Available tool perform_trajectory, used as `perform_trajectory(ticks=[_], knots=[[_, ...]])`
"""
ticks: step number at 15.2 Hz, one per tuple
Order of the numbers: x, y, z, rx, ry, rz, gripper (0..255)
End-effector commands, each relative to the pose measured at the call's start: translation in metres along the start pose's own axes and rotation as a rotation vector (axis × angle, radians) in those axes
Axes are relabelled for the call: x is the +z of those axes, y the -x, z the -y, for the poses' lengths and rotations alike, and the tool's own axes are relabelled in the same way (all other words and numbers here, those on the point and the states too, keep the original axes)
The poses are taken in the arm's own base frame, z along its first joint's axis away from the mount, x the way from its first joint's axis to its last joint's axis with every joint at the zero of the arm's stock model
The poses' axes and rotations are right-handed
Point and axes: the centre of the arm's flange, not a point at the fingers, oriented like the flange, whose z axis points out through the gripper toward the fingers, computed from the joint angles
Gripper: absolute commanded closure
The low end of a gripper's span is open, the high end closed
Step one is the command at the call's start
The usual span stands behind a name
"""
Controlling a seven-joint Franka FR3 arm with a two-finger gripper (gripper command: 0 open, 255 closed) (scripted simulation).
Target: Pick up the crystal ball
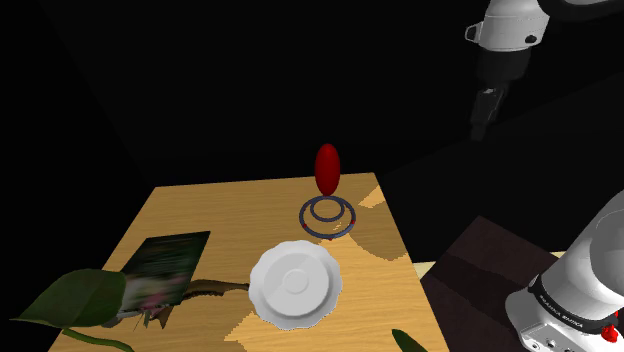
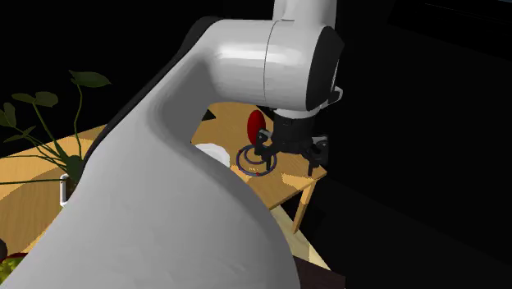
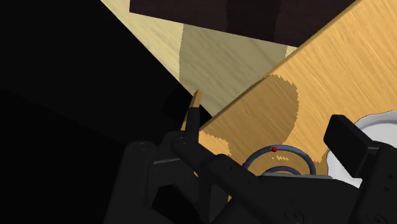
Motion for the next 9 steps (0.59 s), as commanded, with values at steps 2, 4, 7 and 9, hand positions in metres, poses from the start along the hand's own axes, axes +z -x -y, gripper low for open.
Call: perform_trajectory(ticks=[2, 4, 7, 9], knots=[[0.001, -0.012, 0.006, 0.026, -0.018, 0.015, 0], [0.002, -0.036, 0.018, 0.077, -0.055, 0.045, 0], [0.004, -0.072, 0.034, 0.154, -0.11, 0.089, 0], [0.006, -0.097, 0.042, 0.206, -0.147, 0.119, 0]])
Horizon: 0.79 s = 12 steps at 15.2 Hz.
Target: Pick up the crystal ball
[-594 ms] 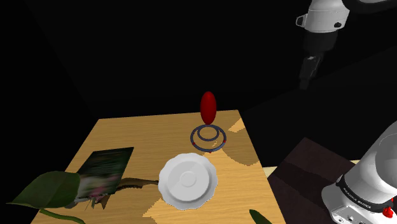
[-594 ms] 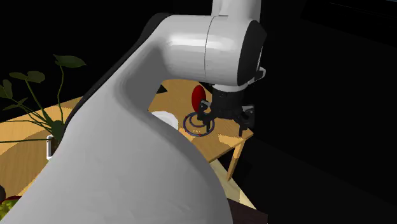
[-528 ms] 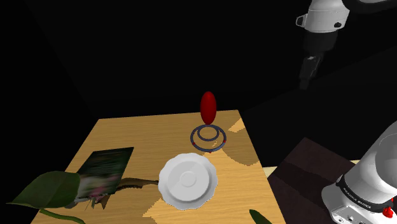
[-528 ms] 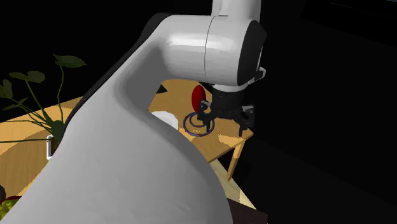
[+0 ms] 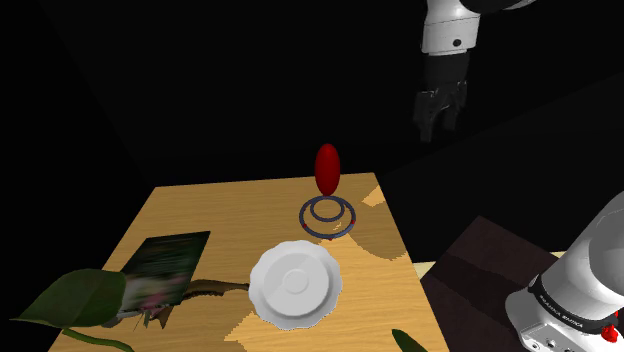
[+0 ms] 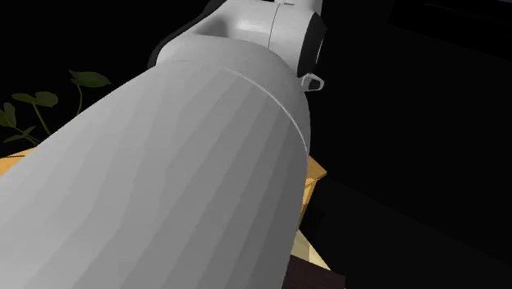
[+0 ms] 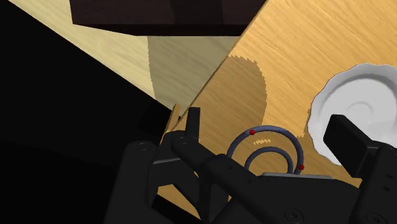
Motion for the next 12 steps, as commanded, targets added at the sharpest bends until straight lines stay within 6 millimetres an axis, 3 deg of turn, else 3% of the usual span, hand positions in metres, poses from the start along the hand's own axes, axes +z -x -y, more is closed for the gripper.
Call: perform_trajectory(ticks=[1, 12], knots=[[0.003, -0.023, 0.013, 0.055, -0.038, 0.032, 0], [0.016, -0.161, 0.06, 0.338, -0.24, 0.195, 0]])
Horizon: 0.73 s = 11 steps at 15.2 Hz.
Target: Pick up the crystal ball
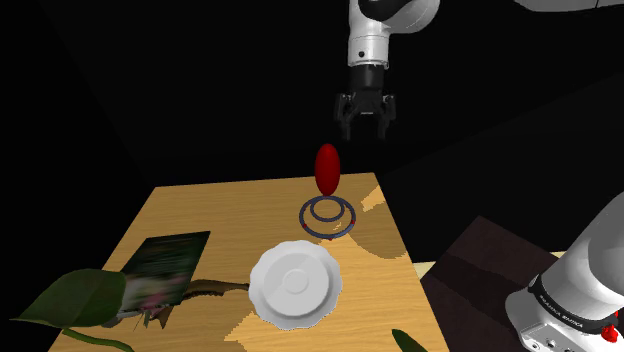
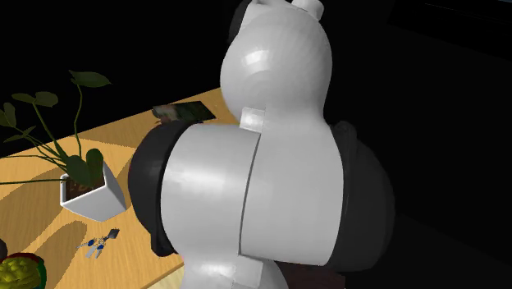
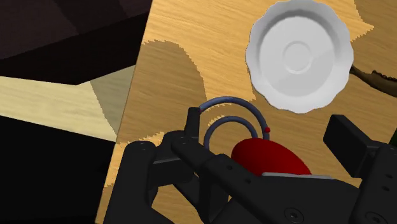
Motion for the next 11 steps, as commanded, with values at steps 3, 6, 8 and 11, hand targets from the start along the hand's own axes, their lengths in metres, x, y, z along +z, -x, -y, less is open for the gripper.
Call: perform_trajectory(ticks=[3, 6, 8, 11], knots=[[0.002, -0.046, 0.023, 0.106, -0.075, 0.061, 0], [0.005, -0.083, 0.038, 0.183, -0.13, 0.105, 0], [0.01, -0.089, 0.038, 0.192, -0.136, 0.111, 0], [0.025, -0.096, 0.036, 0.192, -0.136, 0.111, 0]])
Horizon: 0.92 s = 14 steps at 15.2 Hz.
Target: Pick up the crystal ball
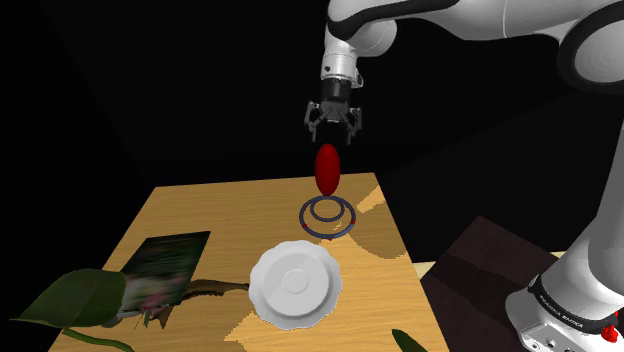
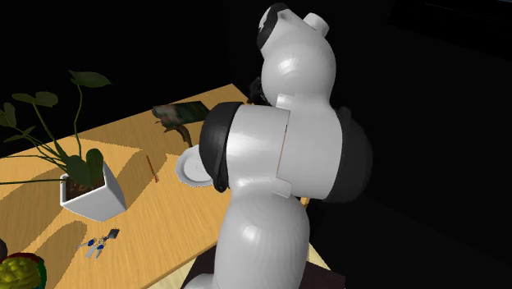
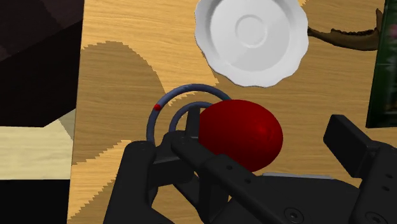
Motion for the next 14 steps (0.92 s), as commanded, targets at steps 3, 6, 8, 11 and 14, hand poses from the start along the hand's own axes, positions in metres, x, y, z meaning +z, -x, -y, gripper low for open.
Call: perform_trajectory(ticks=[3, 6, 8, 11, 14], knots=[[0.019, -0.013, -0.002, 0.001, -0.001, 0.0, 0], [0.019, -0.013, -0.002, 0.001, -0.001, 0.0, 255], [0.019, -0.014, -0.002, 0.001, -0.001, 0.0, 255], [0.019, -0.014, -0.002, 0.001, -0.001, 0.0, 255], [0.019, -0.014, -0.002, 0.001, -0.001, 0.0, 255]])
